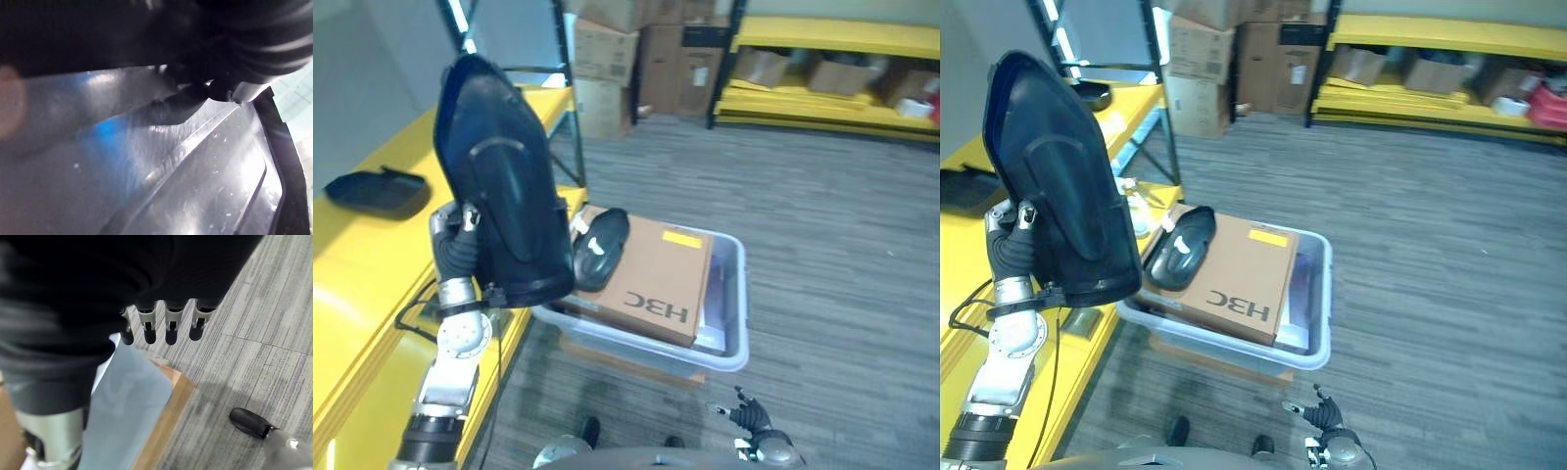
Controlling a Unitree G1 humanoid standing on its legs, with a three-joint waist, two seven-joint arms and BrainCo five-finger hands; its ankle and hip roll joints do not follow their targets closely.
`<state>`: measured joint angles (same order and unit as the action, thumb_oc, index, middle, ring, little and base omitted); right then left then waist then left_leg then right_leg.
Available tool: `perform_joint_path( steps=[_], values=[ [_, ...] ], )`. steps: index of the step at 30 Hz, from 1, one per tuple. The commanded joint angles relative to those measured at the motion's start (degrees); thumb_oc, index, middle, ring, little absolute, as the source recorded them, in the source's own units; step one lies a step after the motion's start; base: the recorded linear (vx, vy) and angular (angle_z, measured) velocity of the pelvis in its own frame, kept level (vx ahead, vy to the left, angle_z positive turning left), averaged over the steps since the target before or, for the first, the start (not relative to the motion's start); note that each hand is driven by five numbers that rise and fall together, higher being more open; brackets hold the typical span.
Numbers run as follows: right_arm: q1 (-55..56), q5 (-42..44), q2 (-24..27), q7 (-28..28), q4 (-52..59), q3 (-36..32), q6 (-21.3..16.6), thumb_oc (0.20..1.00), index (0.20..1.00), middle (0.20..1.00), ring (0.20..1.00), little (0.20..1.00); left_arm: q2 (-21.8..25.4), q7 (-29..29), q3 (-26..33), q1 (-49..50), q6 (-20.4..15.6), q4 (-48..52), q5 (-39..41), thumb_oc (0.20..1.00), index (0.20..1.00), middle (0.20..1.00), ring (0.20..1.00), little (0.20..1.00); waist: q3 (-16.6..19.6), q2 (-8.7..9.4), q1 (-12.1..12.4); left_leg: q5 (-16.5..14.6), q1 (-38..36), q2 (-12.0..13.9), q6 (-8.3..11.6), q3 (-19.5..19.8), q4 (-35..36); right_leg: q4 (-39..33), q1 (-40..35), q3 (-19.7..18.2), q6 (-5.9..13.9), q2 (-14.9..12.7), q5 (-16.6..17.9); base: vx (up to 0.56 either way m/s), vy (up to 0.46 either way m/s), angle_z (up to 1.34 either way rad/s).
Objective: Move parts from the plastic box to the shelf.
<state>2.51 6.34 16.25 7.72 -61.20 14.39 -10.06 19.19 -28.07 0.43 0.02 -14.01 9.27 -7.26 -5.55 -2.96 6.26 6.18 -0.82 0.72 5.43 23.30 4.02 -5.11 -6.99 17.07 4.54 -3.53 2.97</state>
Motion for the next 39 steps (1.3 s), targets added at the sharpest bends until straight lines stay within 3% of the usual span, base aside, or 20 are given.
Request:
perform_joint_path(
  steps=[1,4,7,11,12,19,20,22,24,25,26,27,28,29,31,32,33,35,36,39],
  values=[
    [-4.1,0.3,-1.7,-0.9,-1.4,1.2,-0.5,1.0,1.0,1.0,1.0,1.0,2.1,0.6,4.8,-3.7,-6.3,5.9,6.5,0.2,0.2,0.2,0.2,0.2,-1.5,0.72,2.8,3.3,8.6,0.8,4.81,-0.7,-0.9,2.1,-0.4,3.3,0.08,-1.4,-7.9,-0.09,-0.017,0.64],
    [-6.9,-4.0,-2.6,-1.8,-6.7,3.6,1.0,1.0,1.0,1.0,1.0,1.0,1.6,2.7,5.2,-3.0,-7.1,7.9,8.1,0.2,0.2,0.2,0.2,0.2,-2.4,0.28,5.2,5.2,12.1,1.4,4.58,-4.4,-0.1,2.0,0.6,7.6,0.82,-2.4,-7.5,-0.15,-0.066,0.81],
    [-7.2,-8.0,-2.8,-1.1,-9.1,4.7,2.0,1.0,1.0,1.0,1.0,1.0,1.9,3.9,5.0,-1.7,-7.2,8.8,9.3,0.2,0.2,0.2,0.2,0.2,-2.0,1.07,5.8,2.3,11.5,2.8,2.31,-14.1,-3.3,2.1,0.6,11.9,0.82,-3.2,-7.3,-0.08,-0.067,1.3],
    [-6.5,-8.6,-3.2,0.8,-11.1,2.7,3.7,1.0,1.0,1.0,1.0,1.0,2.8,5.3,5.2,0.0,-7.2,9.4,10.0,0.2,0.2,0.2,0.2,0.2,-0.4,1.88,6.1,-1.0,10.4,1.2,0.41,-22.7,-4.1,0.2,-1.9,16.7,0.68,-3.5,-8.5,0.05,-0.052,1.22],
    [-6.3,-8.0,-3.4,1.6,-12.1,1.0,4.3,1.0,1.0,1.0,1.0,1.0,3.3,5.9,5.4,0.6,-7.1,9.1,10.0,0.2,0.2,0.2,0.2,0.2,0.6,1.89,6.4,-0.8,10.5,0.6,-0.47,-27.0,-3.8,0.2,-2.7,19.0,0.26,-3.4,-9.1,0.09,0.05,1.44],
    [-8.4,-7.9,-4.8,4.7,-12.0,-0.7,4.7,1.0,1.0,1.0,1.0,1.0,4.3,5.5,3.5,-0.5,-6.7,7.1,10.8,0.2,0.2,0.2,0.2,0.2,2.4,4.74,7.8,-3.1,9.7,-1.1,-1.77,-27.9,-4.1,1.7,-4.6,20.7,0.71,-4.8,-9.8,0.15,0.11,0.36],
    [-8.7,-4.6,-5.8,5.3,-10.1,-2.5,4.0,1.0,1.0,1.0,1.0,1.0,5.7,4.3,2.7,-2.7,-5.8,7.5,9.4,0.2,0.2,0.2,0.2,0.2,2.4,5.76,7.1,-6.6,7.5,-2.5,-4.27,-26.1,-5.5,11.7,-2.8,19.1,1.92,-8.4,-10.4,0.18,0.225,0.0],
    [-8.5,-4.2,-6.2,5.3,-9.5,-2.7,3.8,1.0,1.0,1.0,1.0,1.0,6.2,3.7,1.9,-3.8,-5.3,7.5,8.5,0.2,0.2,0.2,0.2,0.2,1.9,6.14,6.4,-8.1,6.0,-3.6,-5.82,-25.6,-5.8,18.7,-1.1,18.1,3.25,-11.0,-10.2,0.22,0.239,-0.02],
    [-8.1,-4.1,-6.3,5.4,-10.6,-3.3,4.0,1.0,1.0,1.0,1.0,1.0,6.9,3.4,0.2,-5.7,-4.8,7.1,7.4,0.2,0.2,0.2,0.2,0.2,0.7,6.29,4.5,-9.8,3.0,-5.7,-8.25,-24.1,-5.6,29.6,1.9,15.3,6.34,-15.5,-2.1,0.22,0.279,0.11],
    [-8.2,-4.2,-6.3,5.6,-10.5,-3.4,4.2,1.0,1.0,1.0,1.0,1.0,7.3,3.5,-0.7,-6.5,-4.7,6.8,7.7,0.2,0.2,0.2,0.2,0.2,-0.3,5.9,3.2,-9.9,1.8,-6.1,-9.19,-23.0,-5.3,35.2,4.2,12.1,7.26,-16.3,0.7,0.11,0.277,0.75],
    [-7.8,-3.7,-6.3,5.9,-10.6,-4.0,4.1,1.0,1.0,1.0,1.0,1.0,8.1,3.4,-2.0,-7.5,-4.0,6.2,6.1,0.2,0.2,0.2,0.2,0.2,-1.6,4.34,0.9,-8.5,0.8,-5.1,-9.79,-20.9,-4.6,40.0,10.4,4.8,5.93,-13.3,1.4,0.07,0.125,0.93],
    [-7.8,-3.1,-6.3,6.1,-10.5,-3.9,3.9,1.0,1.0,1.0,1.0,1.0,8.3,3.1,-2.9,-8.2,-4.1,5.6,5.5,0.2,0.2,0.2,0.2,0.2,-1.5,4.02,-0.2,-7.8,0.4,-4.7,-9.33,-18.6,-3.8,38.9,14.0,-1.2,4.42,-8.7,-2.5,0.02,0.037,1.0],
    [-7.9,-3.1,-6.2,6.1,-10.5,-3.9,3.9,1.0,1.0,1.0,1.0,1.0,8.3,3.1,-2.9,-8.3,-4.1,5.5,5.5,0.2,0.2,0.2,0.2,0.2,-1.3,3.9,-0.1,-7.6,0.7,-4.4,-9.22,-18.6,-3.6,38.8,14.3,-1.2,4.21,-8.5,-2.3,0.15,-0.065,0.75],
    [-7.5,-2.6,-6.1,5.8,-10.8,-3.9,3.7,1.0,1.0,1.0,1.0,1.0,8.6,3.4,-3.9,-9.2,-4.5,5.3,5.8,0.2,0.2,0.2,0.2,0.2,-1.3,3.8,-1.3,-7.2,-0.4,-4.5,-8.5,-16.0,-2.2,34.7,16.1,-5.7,3.9,-5.7,-4.9,0.2,-0.083,0.85],
    [-6.3,-2.0,-5.7,5.7,-11.6,-4.0,3.8,1.0,1.0,1.0,1.0,1.0,9.0,4.1,-4.2,-10.2,-5.1,4.5,6.8,0.2,0.2,0.2,0.2,0.2,-1.9,3.25,-2.3,-7.0,-1.4,-3.9,-6.51,-10.9,-0.2,19.2,14.6,-6.8,4.1,-8.9,-3.4,0.31,-0.187,0.97],
    [-5.8,-1.9,-5.7,5.5,-11.5,-3.9,3.8,1.0,1.0,1.0,1.0,1.0,8.7,3.8,-4.6,-10.4,-5.2,3.9,7.1,0.2,0.2,0.2,0.2,0.2,-1.5,3.48,-3.5,-7.2,-2.1,-4.1,-6.18,-9.1,0.6,14.7,14.7,-9.8,4.56,-7.1,-2.8,0.21,-0.139,1.06],
    [-5.8,-1.9,-5.6,5.5,-11.4,-3.9,3.8,1.0,1.0,1.0,1.0,1.0,8.7,3.8,-4.6,-10.4,-5.2,3.8,7.1,0.2,0.2,0.2,0.2,0.2,-1.4,3.45,-3.6,-7.0,-2.0,-4.1,-6.17,-9.1,0.6,14.3,14.6,-9.7,4.55,-7.1,-2.4,0.22,-0.079,1.38],
    [-4.7,-1.4,-5.2,5.6,-12.1,-4.1,3.8,1.0,1.0,1.0,1.0,1.0,8.2,4.4,-5.8,-11.5,-5.2,2.9,7.5,0.2,0.2,0.2,0.2,0.2,-1.3,4.33,-5.4,-7.4,-2.7,-4.7,-5.82,-4.6,0.7,10.7,15.8,-19.0,5.71,-3.8,-1.2,0.2,-0.133,1.36],
    [-4.5,-1.4,-5.2,5.5,-12.5,-4.2,3.9,1.0,1.0,1.0,1.0,1.0,8.0,4.8,-5.9,-11.3,-5.3,2.9,7.6,0.2,0.2,0.2,0.2,0.2,-1.4,4.67,-5.3,-7.6,-3.0,-4.9,-5.63,-3.1,0.8,10.2,15.9,-20.4,5.73,-3.1,-0.7,0.17,-0.189,1.13],
    [-3.8,-1.8,-5.6,5.4,-12.9,-4.3,4.0,1.0,1.0,1.0,1.0,1.0,8.0,5.6,-4.9,-10.1,-4.9,3.3,7.1,0.2,0.2,0.2,0.2,0.2,-0.5,5.52,-5.1,-7.5,-1.8,-4.9,-4.49,-0.4,0.7,6.4,12.5,-17.6,4.95,-4.4,-0.6,0.1,-0.242,1.2]
  ],
)
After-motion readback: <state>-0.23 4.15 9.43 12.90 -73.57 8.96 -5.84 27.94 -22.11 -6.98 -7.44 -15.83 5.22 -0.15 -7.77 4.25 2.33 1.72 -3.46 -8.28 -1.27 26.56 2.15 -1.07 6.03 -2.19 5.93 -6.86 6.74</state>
